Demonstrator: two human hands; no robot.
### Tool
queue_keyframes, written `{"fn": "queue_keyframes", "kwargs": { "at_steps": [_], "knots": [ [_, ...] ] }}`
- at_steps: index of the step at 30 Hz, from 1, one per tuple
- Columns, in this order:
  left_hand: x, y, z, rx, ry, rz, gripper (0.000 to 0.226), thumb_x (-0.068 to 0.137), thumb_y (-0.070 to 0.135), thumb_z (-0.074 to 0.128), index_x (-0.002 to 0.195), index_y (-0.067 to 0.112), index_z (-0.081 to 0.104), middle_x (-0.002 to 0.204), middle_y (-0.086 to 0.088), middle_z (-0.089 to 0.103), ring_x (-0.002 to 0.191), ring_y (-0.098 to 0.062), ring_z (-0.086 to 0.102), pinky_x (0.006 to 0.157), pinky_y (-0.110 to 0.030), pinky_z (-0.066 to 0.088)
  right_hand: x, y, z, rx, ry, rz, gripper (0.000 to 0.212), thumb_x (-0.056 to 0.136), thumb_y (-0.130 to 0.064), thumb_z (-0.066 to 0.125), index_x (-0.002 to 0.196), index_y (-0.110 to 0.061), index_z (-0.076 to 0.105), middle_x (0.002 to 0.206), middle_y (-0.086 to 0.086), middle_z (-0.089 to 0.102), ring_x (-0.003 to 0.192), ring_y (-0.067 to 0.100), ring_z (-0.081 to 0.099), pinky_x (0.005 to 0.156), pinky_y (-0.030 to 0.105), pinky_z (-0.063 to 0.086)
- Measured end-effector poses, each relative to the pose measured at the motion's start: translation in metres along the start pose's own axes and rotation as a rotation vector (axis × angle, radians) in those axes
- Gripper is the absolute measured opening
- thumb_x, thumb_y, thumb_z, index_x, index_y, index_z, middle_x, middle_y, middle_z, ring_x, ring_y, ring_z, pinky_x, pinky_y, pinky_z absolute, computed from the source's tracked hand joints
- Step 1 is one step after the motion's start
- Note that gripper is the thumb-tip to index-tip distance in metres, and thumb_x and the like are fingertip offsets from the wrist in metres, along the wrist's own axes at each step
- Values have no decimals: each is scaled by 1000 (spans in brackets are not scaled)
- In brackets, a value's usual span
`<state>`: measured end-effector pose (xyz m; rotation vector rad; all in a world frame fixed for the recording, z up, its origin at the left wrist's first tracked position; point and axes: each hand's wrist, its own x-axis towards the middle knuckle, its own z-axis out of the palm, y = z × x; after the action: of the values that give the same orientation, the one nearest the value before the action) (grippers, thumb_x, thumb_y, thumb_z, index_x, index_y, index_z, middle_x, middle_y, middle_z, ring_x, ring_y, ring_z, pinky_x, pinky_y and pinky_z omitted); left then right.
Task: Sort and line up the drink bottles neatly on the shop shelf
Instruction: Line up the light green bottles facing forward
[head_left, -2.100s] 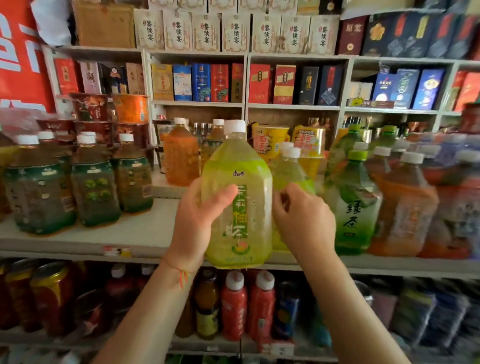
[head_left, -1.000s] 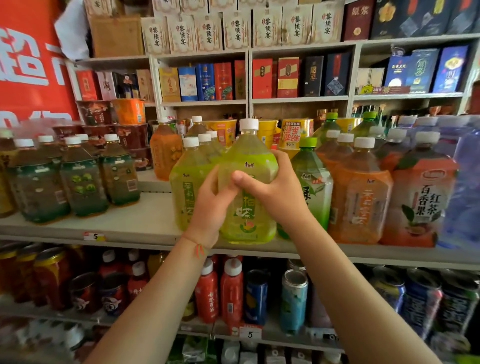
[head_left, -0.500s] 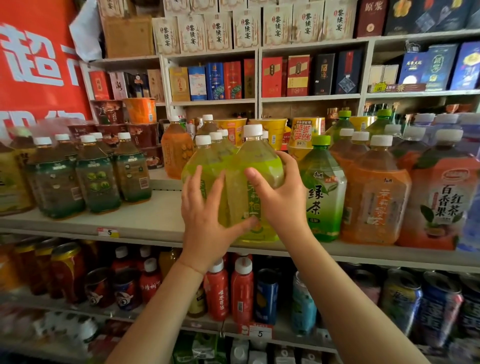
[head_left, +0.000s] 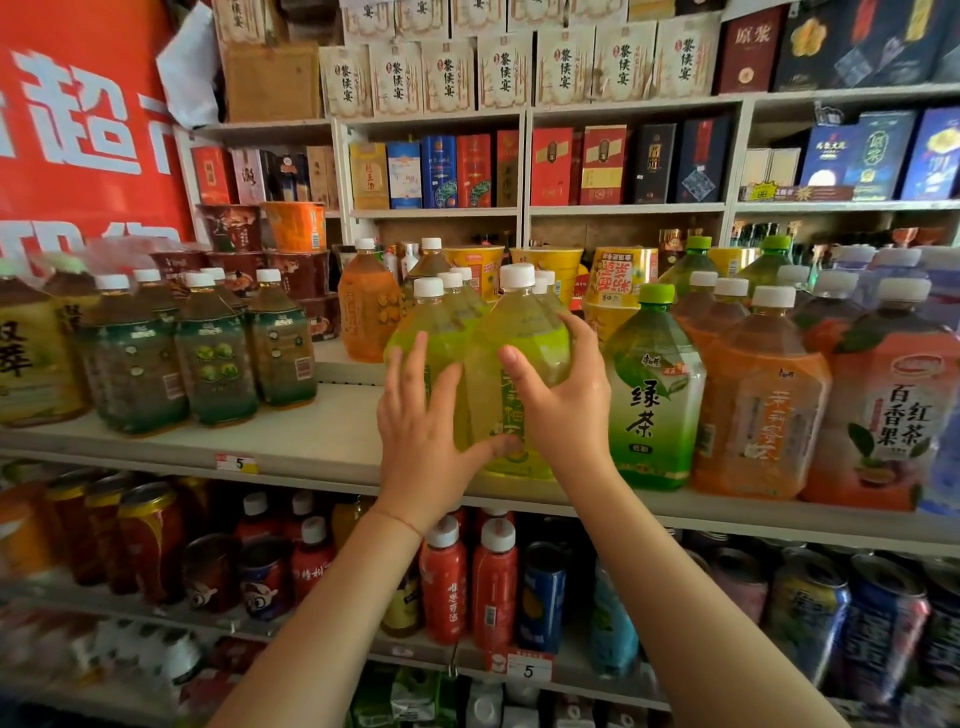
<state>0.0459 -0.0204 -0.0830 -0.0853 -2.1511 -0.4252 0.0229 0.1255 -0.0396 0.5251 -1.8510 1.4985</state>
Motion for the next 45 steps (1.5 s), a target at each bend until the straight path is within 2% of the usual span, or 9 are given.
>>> {"fn": "queue_keyframes", "kwargs": {
  "at_steps": [3,10,15,19,22,30,38,42,45],
  "knots": [
    [1,-2,1,16,39,14,105,71,90,42,147,17,42,166,-13,20,153,-38,14,117,-56,22,1,2,4,6,-13,21,86,75,-69,61,146,-23,42,143,-5,50,130,7,44,105,29,41],
    [-2,1,8,50,34,-11,107,68,86,46,154,24,36,168,-14,12,153,-42,7,116,-59,22,-4,13,8,-124,-22,12,76,91,-56,56,152,-17,32,151,4,41,140,14,36,108,24,32],
    [3,3,6,-93,124,-98,93,79,73,60,155,28,31,166,-12,17,153,-37,14,116,-56,24,-10,20,19,-392,112,-260,56,103,-30,46,150,-2,34,155,22,33,146,34,30,114,51,37],
    [15,-9,-1,-481,86,-379,104,81,48,78,160,28,12,165,-3,21,150,-20,20,119,-46,26,-19,23,25,-647,81,-267,87,93,-56,55,155,-3,25,157,28,25,147,43,24,116,49,26],
    [17,-16,-1,-550,20,-420,117,75,34,87,160,33,6,165,0,22,148,-19,27,113,-37,32,-21,29,25,-738,66,-259,105,84,-66,60,156,-3,16,156,29,24,144,46,26,113,50,31],
    [15,-13,-3,-430,28,-367,108,75,46,84,157,37,15,159,2,36,138,-18,42,96,-28,38,-16,29,24,-728,94,-303,100,84,-54,60,150,12,25,153,33,28,146,47,23,120,51,24],
    [18,-15,-9,-418,-47,-408,107,75,53,82,155,40,13,156,1,37,135,-18,44,99,-31,40,-14,22,25,-657,110,-330,91,85,-42,66,148,12,29,151,33,32,144,47,27,120,52,23],
    [20,-20,-21,-519,-60,-451,72,88,41,74,147,38,35,131,19,54,113,1,54,94,-27,47,-20,9,28,-512,150,-560,58,86,-15,63,137,10,49,146,31,42,142,44,33,120,55,23],
    [17,-38,-35,-471,69,-547,12,95,29,64,106,29,68,91,16,71,85,-2,69,80,-31,58,-24,-1,44,-368,83,-740,24,83,-2,56,105,3,68,117,22,64,118,38,57,110,55,37]
  ]
}}
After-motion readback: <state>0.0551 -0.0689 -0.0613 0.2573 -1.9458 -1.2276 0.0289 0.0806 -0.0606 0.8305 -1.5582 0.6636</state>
